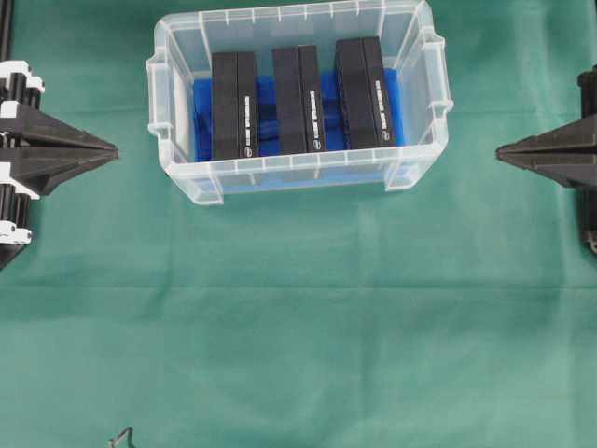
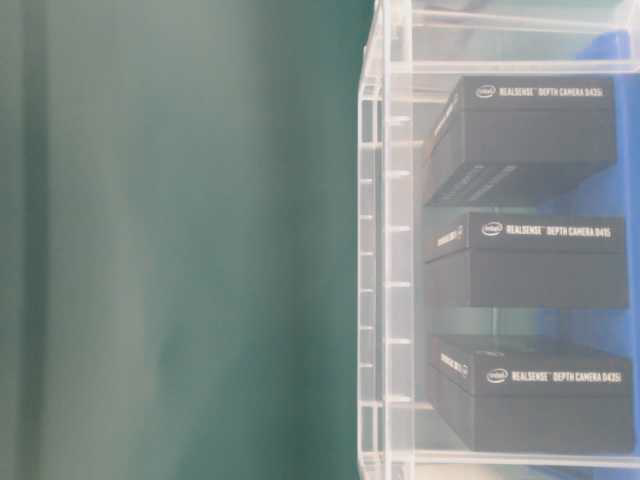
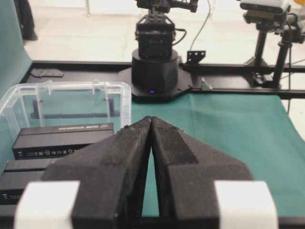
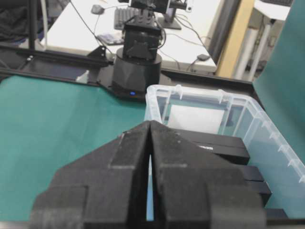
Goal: Take the box out of the case with both arms.
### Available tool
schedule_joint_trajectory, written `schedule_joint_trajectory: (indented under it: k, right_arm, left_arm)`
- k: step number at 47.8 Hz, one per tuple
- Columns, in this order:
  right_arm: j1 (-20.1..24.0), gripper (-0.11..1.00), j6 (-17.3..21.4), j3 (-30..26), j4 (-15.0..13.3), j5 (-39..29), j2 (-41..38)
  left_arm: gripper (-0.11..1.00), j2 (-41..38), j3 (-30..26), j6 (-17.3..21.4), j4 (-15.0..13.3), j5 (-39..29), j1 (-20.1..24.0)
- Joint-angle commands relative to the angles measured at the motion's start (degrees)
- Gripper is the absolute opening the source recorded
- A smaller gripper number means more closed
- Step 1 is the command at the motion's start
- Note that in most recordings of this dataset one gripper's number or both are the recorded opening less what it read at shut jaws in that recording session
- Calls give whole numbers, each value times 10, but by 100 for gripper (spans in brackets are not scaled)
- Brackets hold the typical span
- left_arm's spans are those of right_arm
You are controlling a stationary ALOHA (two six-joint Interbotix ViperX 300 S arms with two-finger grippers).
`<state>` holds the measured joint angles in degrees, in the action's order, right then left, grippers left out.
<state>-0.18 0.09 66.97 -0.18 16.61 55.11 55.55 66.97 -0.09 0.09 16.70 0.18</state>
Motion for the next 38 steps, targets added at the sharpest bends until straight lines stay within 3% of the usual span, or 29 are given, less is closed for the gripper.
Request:
schedule_joint_trajectory:
  k: [1,28,38]
  right_arm:
    - [1,0,4,-7,3,1,-4]
    - [-1,0,4,-59,2,-77,-2]
    - [-42,1,4,-103,0,-142,-3]
  left_arm:
    - [1,-6,-11,-13,1,-7,-2]
    - [1,18,-40,-18,10,-66,-1]
    - [1,34,-66,-18,11,-121,27]
